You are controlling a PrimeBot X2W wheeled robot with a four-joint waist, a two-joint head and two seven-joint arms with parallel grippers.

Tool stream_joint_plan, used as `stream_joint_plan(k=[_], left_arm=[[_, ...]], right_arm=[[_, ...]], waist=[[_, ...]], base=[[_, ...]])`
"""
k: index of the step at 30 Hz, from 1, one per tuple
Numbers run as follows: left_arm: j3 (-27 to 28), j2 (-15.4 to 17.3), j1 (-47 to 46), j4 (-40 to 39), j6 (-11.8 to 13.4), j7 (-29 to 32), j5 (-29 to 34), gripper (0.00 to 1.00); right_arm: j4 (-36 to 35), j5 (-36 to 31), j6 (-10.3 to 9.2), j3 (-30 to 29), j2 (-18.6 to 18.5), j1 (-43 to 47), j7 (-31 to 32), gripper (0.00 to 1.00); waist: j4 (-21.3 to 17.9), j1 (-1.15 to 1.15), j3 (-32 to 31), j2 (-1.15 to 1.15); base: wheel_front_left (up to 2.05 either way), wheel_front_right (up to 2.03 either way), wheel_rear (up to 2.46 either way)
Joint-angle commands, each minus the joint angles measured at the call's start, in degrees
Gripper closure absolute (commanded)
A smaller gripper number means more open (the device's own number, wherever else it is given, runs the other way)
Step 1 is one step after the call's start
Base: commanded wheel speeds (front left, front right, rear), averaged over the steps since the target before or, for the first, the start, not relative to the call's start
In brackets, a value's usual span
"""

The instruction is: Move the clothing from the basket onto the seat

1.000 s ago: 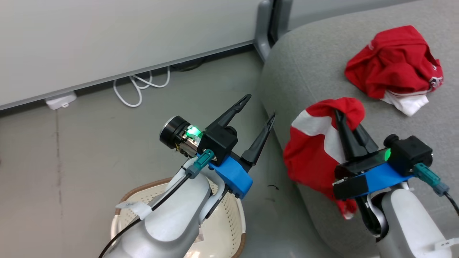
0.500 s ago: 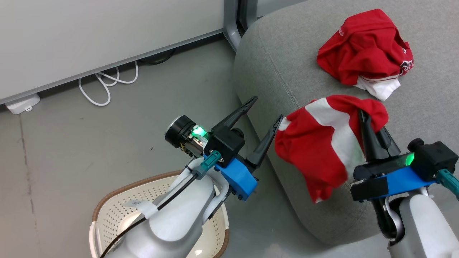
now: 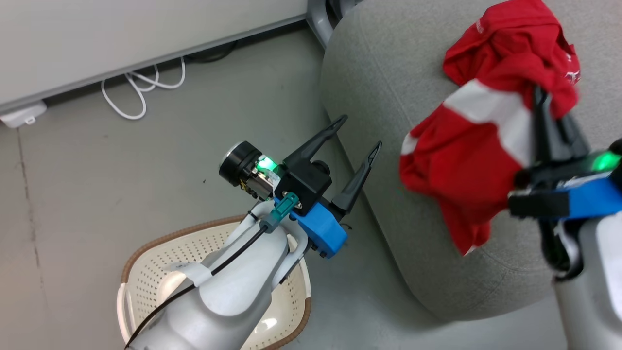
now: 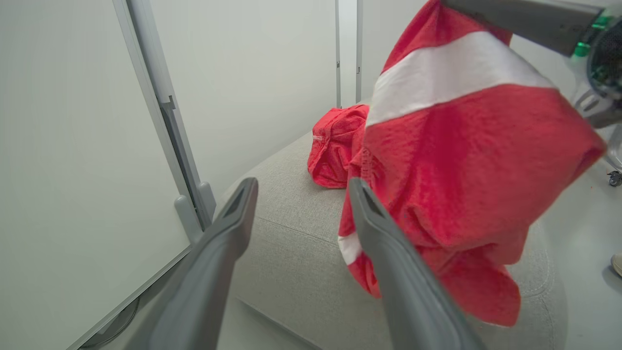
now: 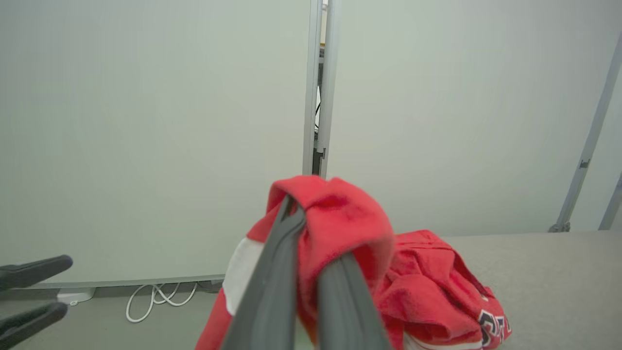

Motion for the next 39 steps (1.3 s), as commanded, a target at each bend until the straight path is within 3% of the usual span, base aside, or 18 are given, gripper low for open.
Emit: stream_joint_plan(k=[1, 13, 22, 26, 32, 39], left_arm=[[0.2, 0.5, -1.1, 0.0, 0.2, -0.3, 0.4, 0.00], [-0.8, 0.5, -7.3, 0.7, 0.9, 0.3, 2.5, 0.00], [-1.9, 0.0, -11.8, 1.0, 1.2, 0.3, 3.8, 0.00], [-2.4, -0.1, -13.1, 1.3, 1.4, 0.2, 3.9, 0.00], [-2.8, -0.3, -13.7, 1.7, 1.7, 0.0, 3.9, 0.00], [-3.0, -0.2, -13.9, 2.1, 1.9, -0.1, 3.7, 0.00]], right_arm=[[-0.9, 0.0, 0.03, -0.8, -0.9, -2.9, 0.0, 1.00], [-2.8, 1.0, 0.03, -10.8, -10.6, -24.3, 0.0, 1.00], [6.5, 2.6, 0.02, -18.4, -23.8, -34.9, 0.0, 1.00], [12.6, 1.8, 0.02, -20.5, -27.6, -36.1, 0.0, 1.00], [21.8, -0.2, 0.02, -21.3, -29.1, -33.7, 0.0, 1.00], [30.2, -1.7, 0.03, -20.8, -25.2, -31.6, 0.0, 1.00]], waist=[[0.4, 0.00, 1.6, 0.00], [2.4, 0.00, 13.4, 0.00], [4.3, 0.00, 20.8, 0.00], [5.0, 0.00, 22.7, 0.00], [5.3, 0.00, 23.9, 0.00], [5.5, 0.00, 24.6, 0.00]], base=[[0.00, 0.00, 0.00], [0.00, 0.00, 0.00], [0.00, 0.00, 0.00], [0.00, 0.00, 0.00], [0.00, 0.00, 0.00], [0.00, 0.00, 0.00]])
